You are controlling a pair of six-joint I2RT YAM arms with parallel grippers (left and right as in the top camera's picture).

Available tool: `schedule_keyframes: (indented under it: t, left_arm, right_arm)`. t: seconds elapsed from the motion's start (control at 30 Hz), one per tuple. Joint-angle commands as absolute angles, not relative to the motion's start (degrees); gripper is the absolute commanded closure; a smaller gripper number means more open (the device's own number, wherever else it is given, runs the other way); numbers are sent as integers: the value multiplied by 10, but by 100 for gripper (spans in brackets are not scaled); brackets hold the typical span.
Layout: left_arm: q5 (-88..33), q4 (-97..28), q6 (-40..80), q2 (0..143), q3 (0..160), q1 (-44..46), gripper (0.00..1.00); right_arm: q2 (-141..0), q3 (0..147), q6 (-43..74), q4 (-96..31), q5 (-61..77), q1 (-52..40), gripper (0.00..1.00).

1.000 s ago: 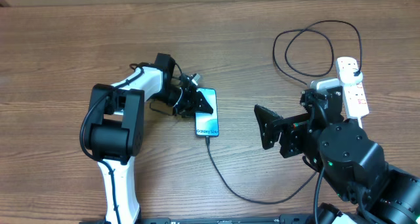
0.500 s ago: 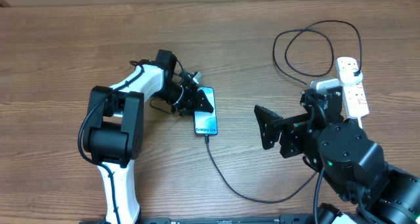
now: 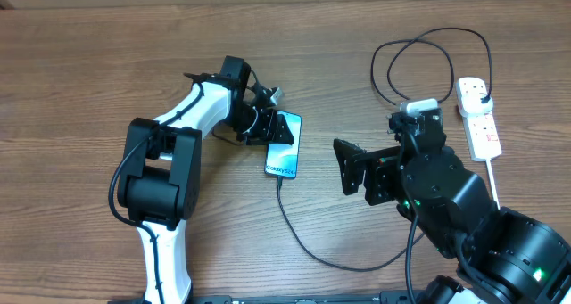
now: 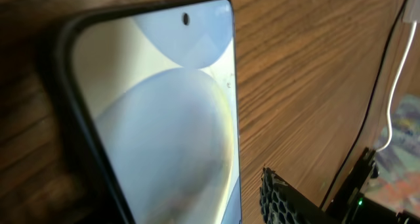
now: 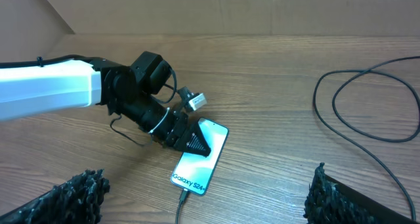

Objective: Plug charger to phone and switch on socket
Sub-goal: 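Lower the phone flat onto the table with the left gripper and release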

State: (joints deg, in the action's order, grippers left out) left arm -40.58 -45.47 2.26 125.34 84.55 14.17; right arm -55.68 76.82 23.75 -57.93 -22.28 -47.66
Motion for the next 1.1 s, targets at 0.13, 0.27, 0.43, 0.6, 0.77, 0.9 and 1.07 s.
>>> schedule_keyframes:
  t: [0.13, 0.27, 0.43, 0.6, 0.77, 0.9, 1.07]
  left_arm:
    - [-283, -483, 99, 1293, 827, 135, 45]
    - [-295, -493, 99, 1293, 827, 135, 44]
    - [-294, -495, 100, 1293, 827, 135, 42]
    - [-275, -495, 128, 1293, 827, 135, 41]
    - [-247, -495, 157, 1293, 827, 135, 41]
    - [-200, -497, 171, 1293, 827, 135, 41]
    - [-187, -499, 176, 1293, 827, 135, 40]
  right_arm:
    - [-554, 773, 242, -576, -223, -475, 0]
    - [-554, 773, 243, -576, -223, -475, 0]
    - [-554, 773, 243, -582, -223, -475, 0]
    - [-554, 773, 243, -589, -223, -475, 0]
    - [-554, 773, 243, -588, -223, -475, 0]
    - [-554, 773, 243, -588, -223, -475, 0]
    - [-554, 773, 243, -588, -223, -475, 0]
